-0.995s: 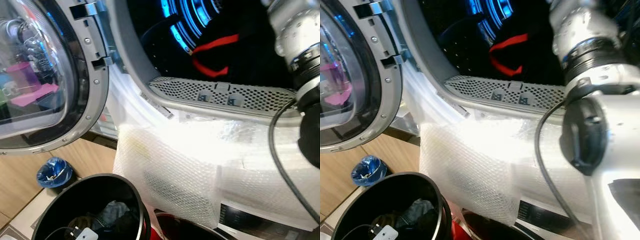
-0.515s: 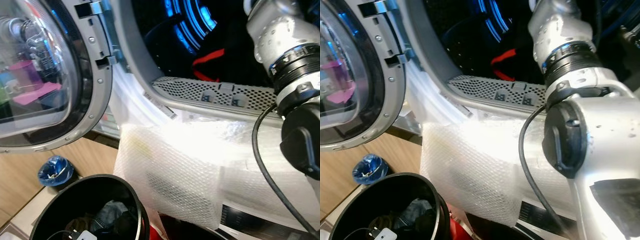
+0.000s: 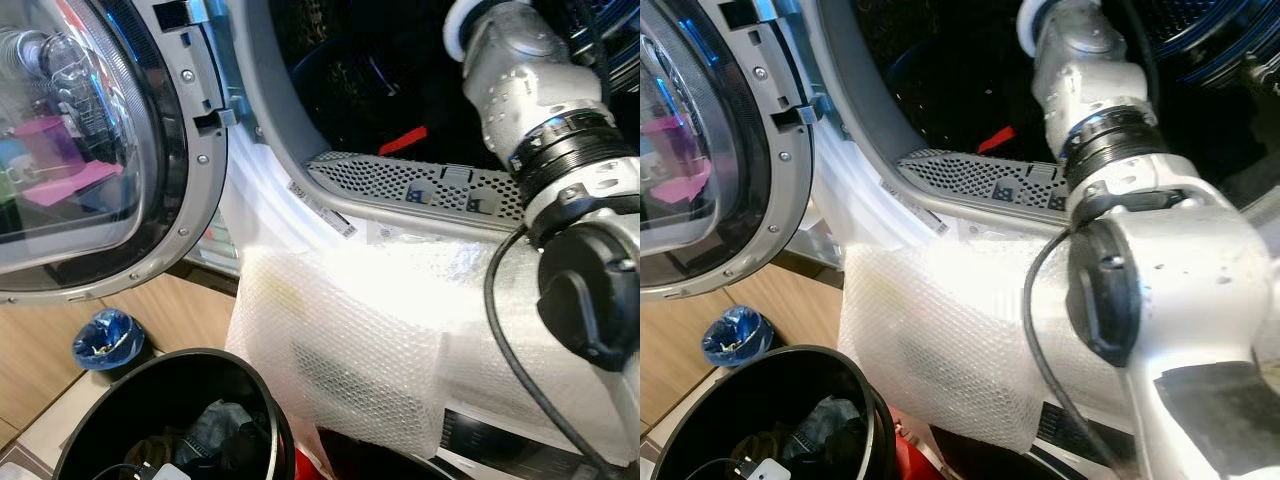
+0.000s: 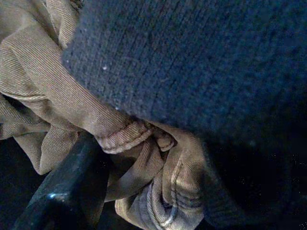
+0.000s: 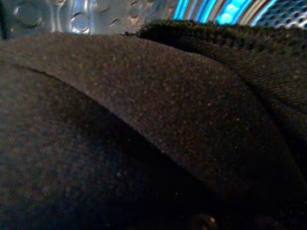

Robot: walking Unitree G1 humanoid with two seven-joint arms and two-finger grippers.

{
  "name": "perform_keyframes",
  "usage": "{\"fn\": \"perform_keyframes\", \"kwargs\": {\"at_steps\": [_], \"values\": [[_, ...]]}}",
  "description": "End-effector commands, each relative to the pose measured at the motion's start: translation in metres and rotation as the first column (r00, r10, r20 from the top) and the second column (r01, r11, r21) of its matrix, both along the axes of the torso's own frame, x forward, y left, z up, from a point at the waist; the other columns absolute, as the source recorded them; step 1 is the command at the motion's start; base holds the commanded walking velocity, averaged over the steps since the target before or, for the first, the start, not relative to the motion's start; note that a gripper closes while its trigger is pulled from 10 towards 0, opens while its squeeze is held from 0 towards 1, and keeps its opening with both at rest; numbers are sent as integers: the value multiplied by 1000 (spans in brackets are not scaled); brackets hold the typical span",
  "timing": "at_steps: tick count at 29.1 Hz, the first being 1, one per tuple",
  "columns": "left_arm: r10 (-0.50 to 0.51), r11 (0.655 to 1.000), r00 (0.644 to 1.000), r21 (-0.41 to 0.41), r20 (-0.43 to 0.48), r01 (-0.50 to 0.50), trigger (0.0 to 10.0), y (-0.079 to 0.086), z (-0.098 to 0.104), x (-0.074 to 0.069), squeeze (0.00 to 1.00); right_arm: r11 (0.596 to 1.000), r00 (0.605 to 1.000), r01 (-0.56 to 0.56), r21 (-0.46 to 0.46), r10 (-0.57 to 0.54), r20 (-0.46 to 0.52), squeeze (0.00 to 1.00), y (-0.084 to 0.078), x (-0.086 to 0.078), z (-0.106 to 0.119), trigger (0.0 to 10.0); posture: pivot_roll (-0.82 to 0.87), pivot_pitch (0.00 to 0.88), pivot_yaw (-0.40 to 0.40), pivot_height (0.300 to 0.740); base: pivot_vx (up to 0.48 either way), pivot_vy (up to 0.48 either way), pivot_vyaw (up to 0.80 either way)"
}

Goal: Clothes washing

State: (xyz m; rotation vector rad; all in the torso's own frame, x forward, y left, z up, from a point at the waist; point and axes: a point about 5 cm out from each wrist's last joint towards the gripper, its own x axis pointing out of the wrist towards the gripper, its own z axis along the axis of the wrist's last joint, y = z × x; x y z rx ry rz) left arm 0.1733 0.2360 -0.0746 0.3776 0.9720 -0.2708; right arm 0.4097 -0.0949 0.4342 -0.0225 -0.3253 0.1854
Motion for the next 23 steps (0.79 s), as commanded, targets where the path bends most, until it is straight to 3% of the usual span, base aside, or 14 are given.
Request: {"fn": "perform_keyframes", "kwargs": {"at_steps": [1, 2, 3, 5, 6, 7, 11, 14, 16, 20, 23], "values": [[11, 1000, 995, -4, -101, -12, 10000, -1, -13, -27, 0, 999, 999, 28, 19, -28, 28, 1000, 0, -4, 13, 10000, 58, 43, 84, 740, 0, 0, 0], [12, 1000, 995, -4, -100, -13, 10000, -1, -13, -27, 0, 997, 998, 58, 44, -59, 24, 1000, -4, -4, 14, 10000, 58, 43, 84, 740, 0, 0, 0], [25, 1000, 996, -4, -87, -25, 10000, 0, -12, -26, 0, 977, 987, 158, 146, -161, 15, 1000, -22, -4, 16, 10000, 66, 45, 79, 740, 0, 0, 0], [34, 999, 997, -6, -75, -35, 10000, 0, -11, -24, 0, 954, 975, 214, 210, -222, 13, 1000, -34, -5, 19, 10000, 74, 48, 76, 740, 0, 0, 0], [40, 999, 997, -9, -68, -41, 10000, 0, -11, -23, 0, 920, 947, 301, 249, -320, 39, 1000, -49, -8, 25, 10000, 76, 53, 76, 740, 0, 0, 0], [40, 999, 997, -11, -66, -41, 10000, 0, -11, -23, 0, 907, 934, 331, 262, -355, 49, 1000, -54, -9, 28, 10000, 76, 53, 76, 740, 0, 0, 0], [29, 999, 997, -14, -70, -30, 10000, 0, -11, -24, 0, 884, 897, 402, 238, -433, 93, 1000, -57, -12, 33, 10000, 67, 65, 84, 740, 0, 0, 0], [28, 999, 997, -13, -70, -29, 10000, 0, -11, -25, 0, 833, 845, 487, 264, -525, 98, 1000, -66, -15, 33, 10000, 71, 62, 86, 740, 0, 0, 0], [28, 1000, 997, -13, -71, -29, 10000, 0, -11, -26, 0, 821, 832, 506, 263, -545, 101, 1000, -69, -15, 33, 10000, 72, 58, 86, 740, 0, 0, 0], [21, 1000, 998, -11, -64, -21, 10000, 0, -11, -26, 0, 709, 769, 585, 393, -639, 7, 1000, -96, -17, 23, 10000, 89, 47, 86, 740, 0, 0, 0], [18, 1000, 998, -11, -62, -19, 10000, 0, -11, -26, 0, 704, 772, 581, 408, -635, -3, 1000, -100, -16, 21, 10000, 87, 56, 92, 740, 0, 0, 0]]}}
